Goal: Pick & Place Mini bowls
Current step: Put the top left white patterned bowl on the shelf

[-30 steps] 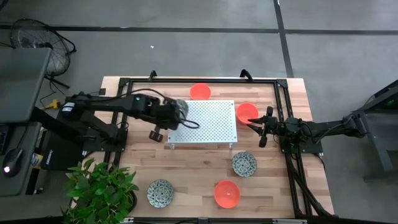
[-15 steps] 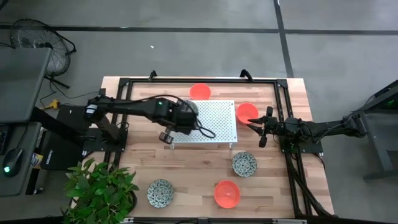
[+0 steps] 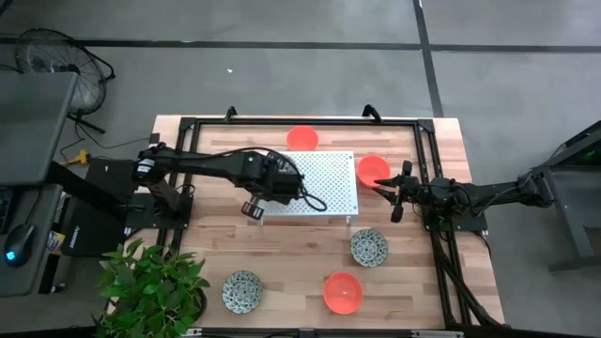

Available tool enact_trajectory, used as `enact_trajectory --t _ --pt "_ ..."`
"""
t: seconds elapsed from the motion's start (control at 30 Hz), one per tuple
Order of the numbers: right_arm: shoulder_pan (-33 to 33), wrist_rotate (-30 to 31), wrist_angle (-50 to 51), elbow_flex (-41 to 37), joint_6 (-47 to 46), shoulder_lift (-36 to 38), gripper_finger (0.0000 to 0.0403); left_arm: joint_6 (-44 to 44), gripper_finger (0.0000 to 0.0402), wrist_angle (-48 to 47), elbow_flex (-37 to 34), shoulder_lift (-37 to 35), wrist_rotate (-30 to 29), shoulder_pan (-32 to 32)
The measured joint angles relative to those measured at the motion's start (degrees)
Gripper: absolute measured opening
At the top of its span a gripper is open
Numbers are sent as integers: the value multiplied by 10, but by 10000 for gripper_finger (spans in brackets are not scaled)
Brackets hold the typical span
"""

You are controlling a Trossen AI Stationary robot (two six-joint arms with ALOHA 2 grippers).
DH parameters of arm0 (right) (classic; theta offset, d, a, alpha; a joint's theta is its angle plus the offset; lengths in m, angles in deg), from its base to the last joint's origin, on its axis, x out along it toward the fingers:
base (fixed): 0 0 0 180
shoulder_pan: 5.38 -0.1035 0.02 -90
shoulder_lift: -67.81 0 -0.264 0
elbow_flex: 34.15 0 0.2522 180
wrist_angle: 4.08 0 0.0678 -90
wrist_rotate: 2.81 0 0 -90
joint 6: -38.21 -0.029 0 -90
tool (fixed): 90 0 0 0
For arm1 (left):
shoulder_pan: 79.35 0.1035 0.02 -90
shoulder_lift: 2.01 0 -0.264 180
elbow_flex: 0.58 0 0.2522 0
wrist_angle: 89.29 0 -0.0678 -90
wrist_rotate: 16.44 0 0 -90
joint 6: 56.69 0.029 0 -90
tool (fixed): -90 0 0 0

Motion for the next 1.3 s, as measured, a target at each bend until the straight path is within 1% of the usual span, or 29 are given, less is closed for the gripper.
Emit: enact_trajectory --t 0.3,0.7,0.97,1.3 --pt "0 0 0 0 0 0 94 -5 4 2 0 -1 32 0" --pt "0 0 0 0 0 0 94 -46 4 6 0 -1 19 0" --pt "0 0 0 0 0 0 94 -84 4 18 -15 -1 13 -9" --pt "0 0 0 0 0 0 94 -92 4 21 -15 -1 14 -20"
